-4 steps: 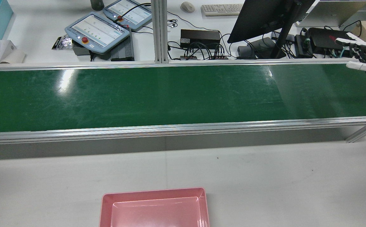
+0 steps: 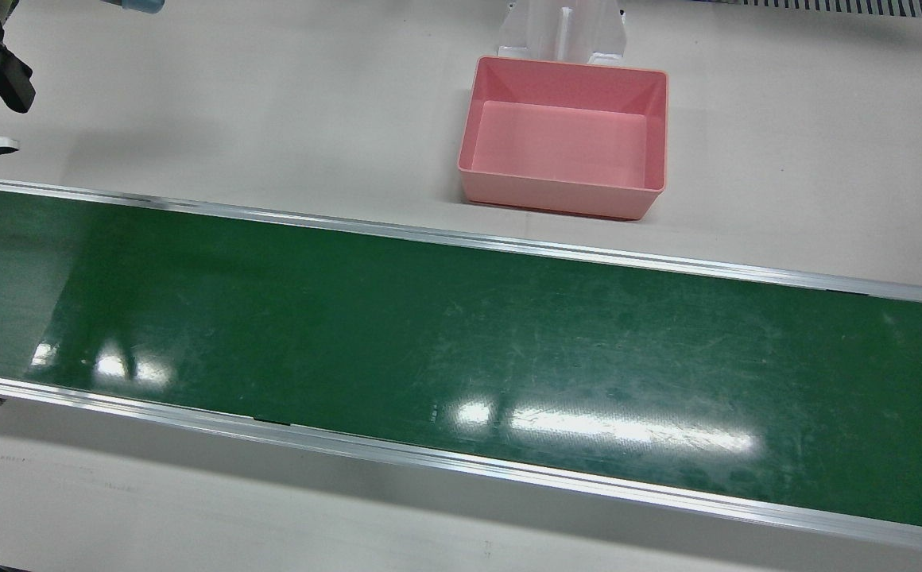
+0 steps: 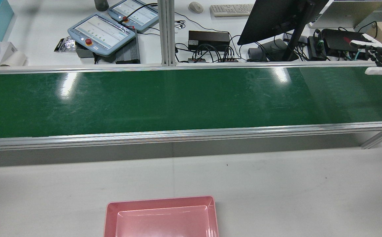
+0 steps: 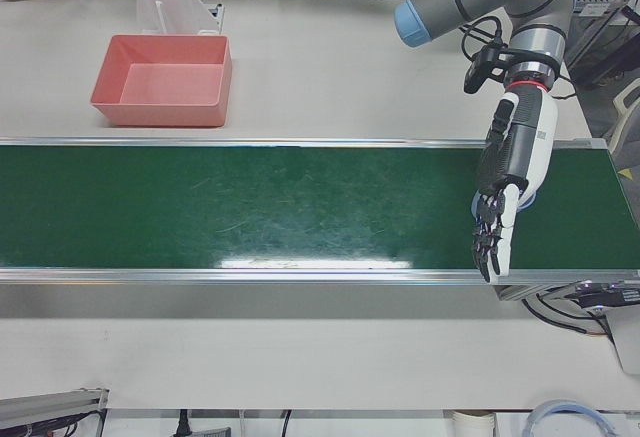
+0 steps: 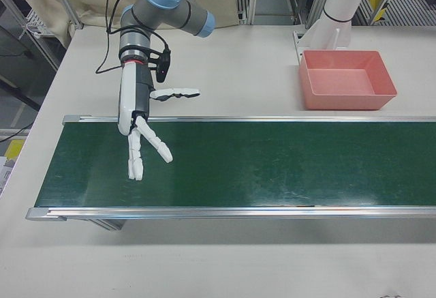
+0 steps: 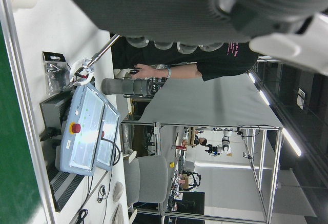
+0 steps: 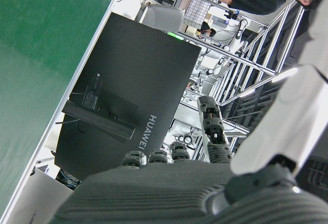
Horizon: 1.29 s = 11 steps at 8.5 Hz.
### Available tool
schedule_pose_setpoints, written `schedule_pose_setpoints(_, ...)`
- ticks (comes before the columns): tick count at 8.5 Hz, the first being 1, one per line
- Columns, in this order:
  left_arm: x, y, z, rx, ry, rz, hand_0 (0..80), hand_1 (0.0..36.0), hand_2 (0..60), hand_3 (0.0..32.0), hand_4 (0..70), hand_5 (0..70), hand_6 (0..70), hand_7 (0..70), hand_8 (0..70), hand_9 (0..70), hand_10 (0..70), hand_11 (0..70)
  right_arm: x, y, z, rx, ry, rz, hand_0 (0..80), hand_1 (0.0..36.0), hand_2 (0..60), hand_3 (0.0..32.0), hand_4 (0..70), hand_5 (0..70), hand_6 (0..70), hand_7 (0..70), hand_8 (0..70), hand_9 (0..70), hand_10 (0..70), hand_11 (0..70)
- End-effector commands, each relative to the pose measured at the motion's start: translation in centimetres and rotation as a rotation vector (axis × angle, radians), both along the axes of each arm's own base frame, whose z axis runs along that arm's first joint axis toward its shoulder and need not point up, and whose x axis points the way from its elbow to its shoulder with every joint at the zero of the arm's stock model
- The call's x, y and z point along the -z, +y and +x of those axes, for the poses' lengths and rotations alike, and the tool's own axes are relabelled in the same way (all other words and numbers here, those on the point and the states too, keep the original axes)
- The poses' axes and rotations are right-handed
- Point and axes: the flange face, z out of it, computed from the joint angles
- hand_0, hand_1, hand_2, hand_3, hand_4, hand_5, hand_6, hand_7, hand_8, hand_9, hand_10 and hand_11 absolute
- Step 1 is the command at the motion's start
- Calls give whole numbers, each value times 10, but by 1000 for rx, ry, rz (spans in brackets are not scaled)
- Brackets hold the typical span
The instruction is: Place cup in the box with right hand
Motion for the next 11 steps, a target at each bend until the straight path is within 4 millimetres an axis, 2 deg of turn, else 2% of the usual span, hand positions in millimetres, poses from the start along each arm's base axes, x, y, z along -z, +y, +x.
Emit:
schedule_pose_setpoints(1, 0, 0, 0, -1, 0, 0, 0, 0, 0, 0, 0, 0, 0, 0, 0, 0, 0, 0, -21, -32, -19, 10, -5, 27, 409, 55, 67, 0, 101, 25, 32, 86, 5, 35, 21, 41)
schedule_pose_setpoints(2, 1, 0, 0, -1, 0, 1, 0, 0, 0, 0, 0, 0, 0, 0, 0, 0, 0, 0, -20, -41, -23, 10, -4, 27, 446, 43, 0, 0, 136, 25, 33, 96, 4, 36, 20, 39)
schedule_pose_setpoints(3, 1, 0, 1, -2, 0, 1, 0, 0, 0, 0, 0, 0, 0, 0, 0, 0, 0, 0, -17, -45, -26, 11, -7, 33, 447, 59, 32, 0, 125, 27, 34, 105, 3, 35, 18, 37)
schedule_pose_setpoints(6, 1, 0, 0, -1, 0, 1, 0, 0, 0, 0, 0, 0, 0, 0, 0, 0, 0, 0, -18, -43, -36, 30, -5, 28, 440, 58, 35, 0, 129, 26, 35, 113, 3, 38, 17, 35)
schedule_pose_setpoints(7, 1, 0, 0, 1, 0, 1, 0, 0, 0, 0, 0, 0, 0, 0, 0, 0, 0, 0, -21, -42, -36, 31, -3, 24, 418, 77, 107, 0, 105, 26, 35, 111, 5, 40, 16, 35)
schedule_pose_setpoints(8, 1, 0, 0, -2, 0, 1, 0, 0, 0, 0, 0, 0, 0, 0, 0, 0, 0, 0, -20, -41, -37, 35, -6, 24, 439, 59, 35, 0, 126, 26, 35, 112, 4, 39, 16, 34)
schedule_pose_setpoints(9, 1, 0, 0, -1, 0, 0, 0, 0, 0, 0, 0, 0, 0, 0, 0, 0, 0, 0, -21, -40, -38, 38, -7, 22, 439, 59, 35, 0, 125, 26, 35, 108, 3, 37, 16, 33)
schedule_pose_setpoints(10, 1, 0, 0, -1, 0, 1, 0, 0, 0, 0, 0, 0, 0, 0, 0, 0, 0, 0, -21, -39, -38, 38, -9, 22, 412, 87, 142, 0, 87, 27, 34, 103, 4, 37, 16, 33)
schedule_pose_setpoints(11, 1, 0, 0, -1, 0, 1, 0, 0, 0, 0, 0, 0, 0, 0, 0, 0, 0, 0, -20, -39, -38, 39, -9, 23, 441, 61, 35, 0, 117, 27, 33, 103, 3, 36, 15, 33)
